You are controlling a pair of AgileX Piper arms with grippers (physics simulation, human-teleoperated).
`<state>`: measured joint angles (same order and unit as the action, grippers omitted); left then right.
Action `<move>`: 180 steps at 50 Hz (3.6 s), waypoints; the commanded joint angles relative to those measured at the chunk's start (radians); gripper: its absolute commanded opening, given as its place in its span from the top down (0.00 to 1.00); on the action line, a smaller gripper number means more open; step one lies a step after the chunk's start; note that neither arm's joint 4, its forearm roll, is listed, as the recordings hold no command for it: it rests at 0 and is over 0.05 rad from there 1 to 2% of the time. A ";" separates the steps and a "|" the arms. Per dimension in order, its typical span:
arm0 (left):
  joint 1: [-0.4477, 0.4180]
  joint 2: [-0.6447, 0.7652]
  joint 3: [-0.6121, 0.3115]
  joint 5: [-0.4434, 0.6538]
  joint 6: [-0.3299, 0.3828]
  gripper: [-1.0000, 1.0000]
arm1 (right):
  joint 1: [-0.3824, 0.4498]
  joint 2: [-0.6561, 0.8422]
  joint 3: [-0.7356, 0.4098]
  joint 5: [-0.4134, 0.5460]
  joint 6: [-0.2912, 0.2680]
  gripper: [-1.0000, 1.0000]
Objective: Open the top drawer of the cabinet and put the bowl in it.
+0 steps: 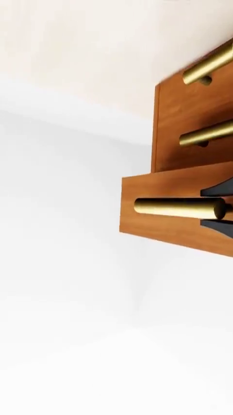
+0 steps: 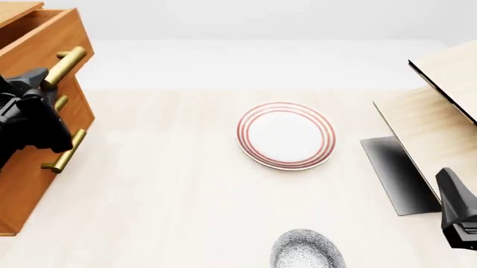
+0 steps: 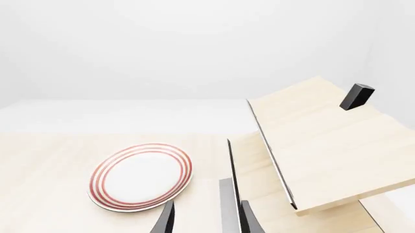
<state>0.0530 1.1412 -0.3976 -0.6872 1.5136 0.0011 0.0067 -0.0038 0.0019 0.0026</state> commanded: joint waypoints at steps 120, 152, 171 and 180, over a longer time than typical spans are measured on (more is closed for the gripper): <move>-0.199 0.037 -1.074 1.501 -1.372 0.00 | 0.000 -0.001 0.000 -0.001 -0.001 0.00; -0.142 0.087 -1.052 1.528 -1.605 0.00 | -0.001 -0.001 0.000 -0.001 -0.001 0.00; -0.090 0.046 -1.009 1.523 -1.609 0.00 | 0.000 -0.001 0.000 -0.001 -0.001 0.00; -0.091 0.041 -0.984 1.506 -1.617 0.00 | 0.000 -0.001 0.000 -0.001 -0.001 0.00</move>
<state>-0.0459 1.1925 -1.4055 0.8298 -0.0951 0.0011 0.0067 -0.0038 0.0018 0.0026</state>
